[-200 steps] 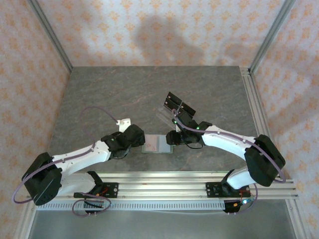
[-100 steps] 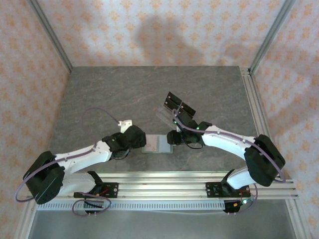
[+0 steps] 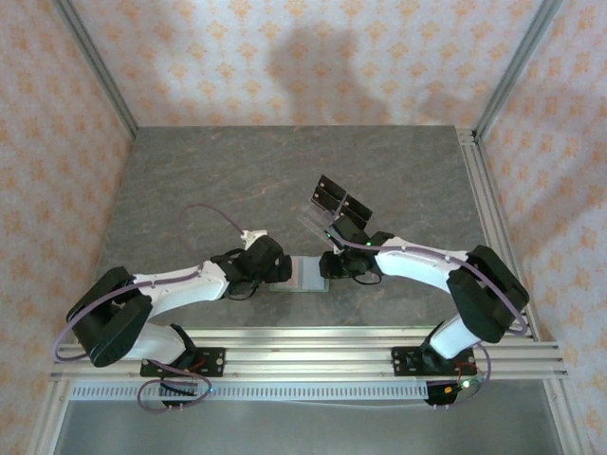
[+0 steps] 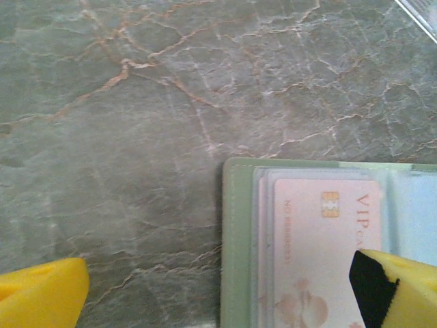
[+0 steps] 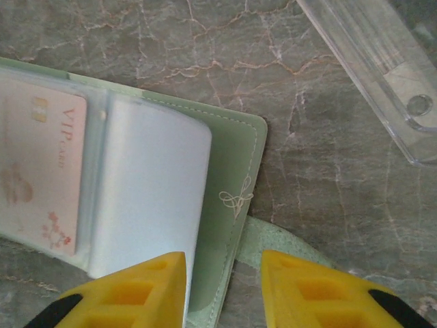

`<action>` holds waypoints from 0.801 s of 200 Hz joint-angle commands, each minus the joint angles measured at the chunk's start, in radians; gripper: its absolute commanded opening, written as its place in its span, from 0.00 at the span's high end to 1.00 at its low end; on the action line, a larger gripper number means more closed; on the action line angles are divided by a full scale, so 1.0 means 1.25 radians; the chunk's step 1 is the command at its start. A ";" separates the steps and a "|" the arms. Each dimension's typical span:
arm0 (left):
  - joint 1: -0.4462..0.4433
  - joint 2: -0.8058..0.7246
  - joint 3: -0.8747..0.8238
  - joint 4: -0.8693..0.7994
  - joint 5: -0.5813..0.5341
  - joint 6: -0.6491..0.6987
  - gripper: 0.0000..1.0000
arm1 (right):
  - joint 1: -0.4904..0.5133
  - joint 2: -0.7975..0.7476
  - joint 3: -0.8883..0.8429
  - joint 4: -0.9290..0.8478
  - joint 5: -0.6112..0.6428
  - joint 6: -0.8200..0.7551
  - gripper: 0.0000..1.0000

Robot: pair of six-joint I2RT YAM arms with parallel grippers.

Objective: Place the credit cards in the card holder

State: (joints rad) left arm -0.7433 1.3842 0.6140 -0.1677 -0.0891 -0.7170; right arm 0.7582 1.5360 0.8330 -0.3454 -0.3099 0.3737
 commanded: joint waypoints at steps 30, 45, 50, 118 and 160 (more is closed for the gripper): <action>0.007 0.034 0.006 0.112 0.055 0.013 0.00 | -0.003 0.031 -0.034 0.041 0.025 0.007 0.76; 0.007 0.041 0.000 0.135 0.065 0.013 0.00 | -0.004 0.038 -0.039 0.048 0.024 0.008 0.77; 0.007 0.045 0.000 0.139 0.067 0.013 0.00 | -0.004 0.039 -0.040 0.050 0.023 0.008 0.77; 0.007 0.101 -0.005 0.206 0.102 0.013 0.00 | -0.004 0.058 -0.042 0.062 0.017 0.012 0.78; 0.006 0.083 -0.004 0.233 0.136 0.012 0.00 | -0.004 0.068 -0.045 0.070 0.015 0.012 0.79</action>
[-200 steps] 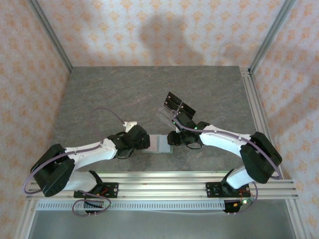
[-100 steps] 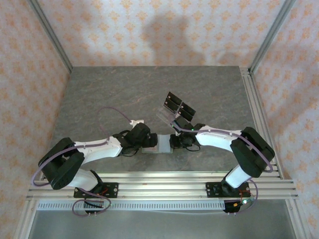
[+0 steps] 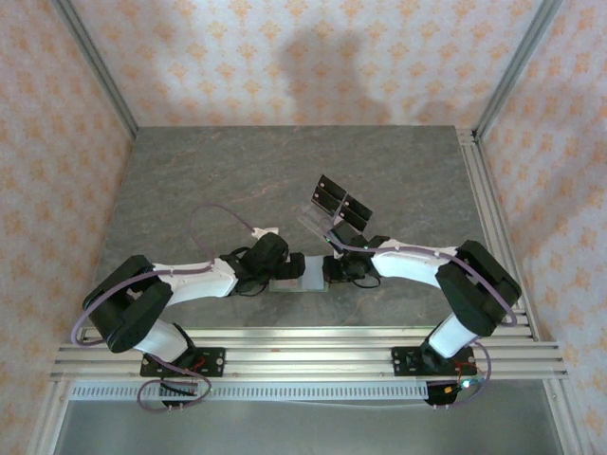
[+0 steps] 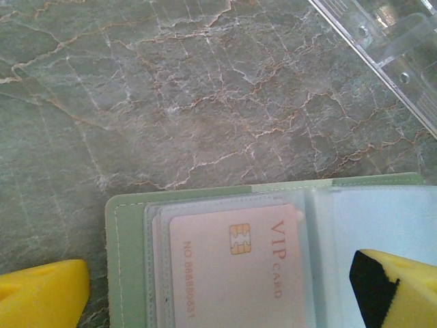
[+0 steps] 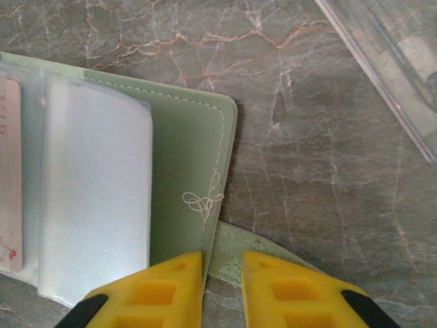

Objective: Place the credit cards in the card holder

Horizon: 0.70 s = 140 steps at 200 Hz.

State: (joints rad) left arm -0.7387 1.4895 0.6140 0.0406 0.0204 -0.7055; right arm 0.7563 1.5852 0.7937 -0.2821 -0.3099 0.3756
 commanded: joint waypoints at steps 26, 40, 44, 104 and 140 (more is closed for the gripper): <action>0.000 -0.026 0.001 0.066 0.066 0.001 0.00 | -0.002 0.037 -0.015 0.026 0.011 0.012 0.80; -0.003 -0.037 0.005 0.064 0.072 0.000 0.00 | -0.002 0.041 -0.016 0.029 0.010 0.012 0.80; -0.003 -0.041 0.005 0.064 0.073 -0.001 0.00 | -0.002 0.042 -0.016 0.030 0.009 0.012 0.80; -0.025 -0.111 0.006 0.066 0.075 -0.024 0.00 | -0.002 0.041 -0.013 0.032 0.003 0.012 0.81; -0.062 -0.089 0.037 0.066 0.069 -0.031 0.00 | -0.008 0.013 0.012 0.003 -0.003 0.006 0.80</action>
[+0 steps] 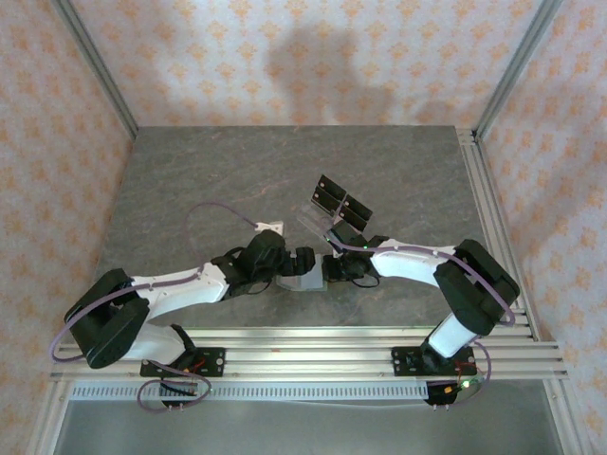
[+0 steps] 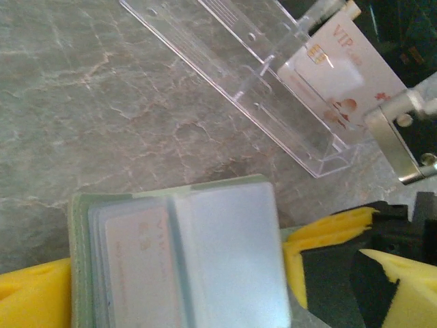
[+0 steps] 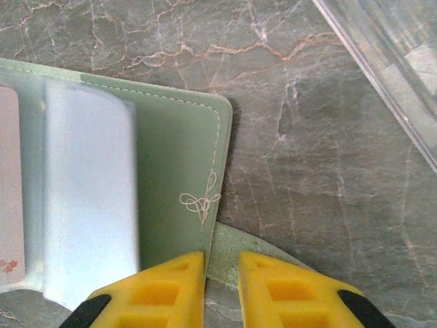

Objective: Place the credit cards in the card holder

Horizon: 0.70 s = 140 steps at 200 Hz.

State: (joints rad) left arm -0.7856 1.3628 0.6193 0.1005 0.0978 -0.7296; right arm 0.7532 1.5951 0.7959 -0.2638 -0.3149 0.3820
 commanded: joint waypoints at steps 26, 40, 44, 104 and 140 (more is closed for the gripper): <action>-0.054 0.050 0.055 0.037 0.003 -0.019 0.00 | -0.034 -0.053 0.031 -0.061 0.016 0.004 0.80; -0.068 0.064 0.063 0.046 -0.003 -0.025 0.00 | -0.059 -0.096 0.037 -0.098 0.036 0.013 0.79; -0.071 0.068 0.066 0.047 -0.003 -0.026 0.00 | -0.068 -0.107 0.039 -0.109 0.043 0.014 0.79; -0.118 0.142 0.129 0.073 0.001 -0.044 0.00 | -0.191 -0.228 0.011 -0.192 0.088 0.021 0.78; -0.161 0.187 0.188 0.080 0.008 -0.057 0.00 | -0.248 -0.259 -0.013 -0.202 0.074 0.015 0.77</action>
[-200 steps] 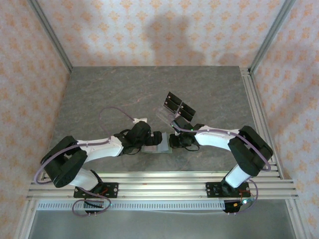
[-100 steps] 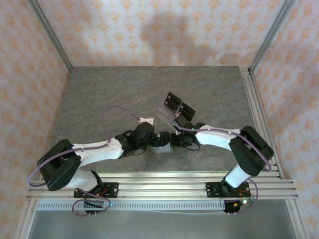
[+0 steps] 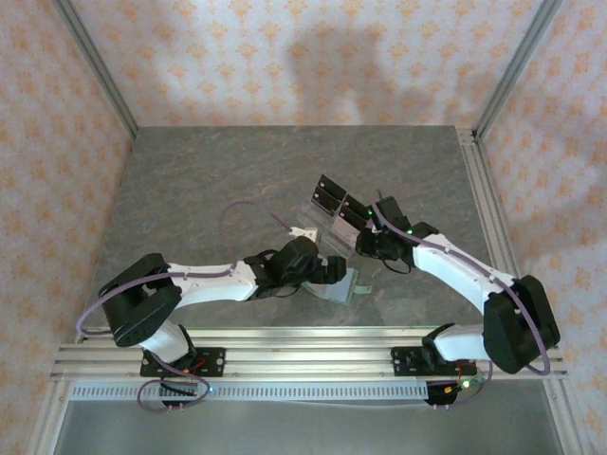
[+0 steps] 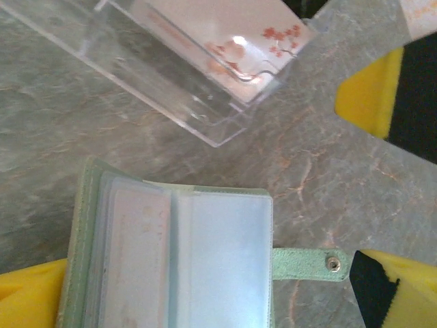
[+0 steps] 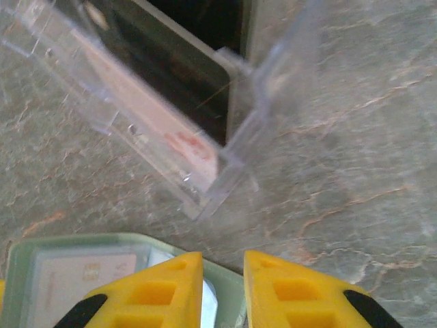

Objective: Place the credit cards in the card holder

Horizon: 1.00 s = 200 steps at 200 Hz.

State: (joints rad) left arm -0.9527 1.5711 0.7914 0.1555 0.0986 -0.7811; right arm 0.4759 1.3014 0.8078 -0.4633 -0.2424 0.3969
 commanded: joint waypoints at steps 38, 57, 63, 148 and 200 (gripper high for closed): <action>-0.098 0.075 0.118 0.039 0.027 -0.033 0.00 | -0.049 -0.034 -0.050 -0.042 0.006 0.004 0.77; -0.133 0.106 0.155 0.033 0.042 -0.031 0.00 | -0.055 -0.036 -0.066 -0.042 0.007 0.007 0.72; -0.141 0.115 0.164 0.031 0.046 -0.033 0.00 | -0.056 -0.038 -0.071 -0.040 0.008 0.008 0.69; -0.140 0.076 0.150 -0.008 -0.025 0.000 0.00 | -0.063 -0.130 -0.152 -0.085 -0.064 0.046 0.54; -0.129 0.075 0.136 0.006 -0.022 0.000 0.00 | -0.050 -0.157 -0.231 -0.057 -0.165 0.085 0.58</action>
State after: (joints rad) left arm -1.1172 1.6863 0.9859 0.1692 0.1032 -0.8021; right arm 0.4026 1.1168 0.5575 -0.5308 -0.3855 0.4648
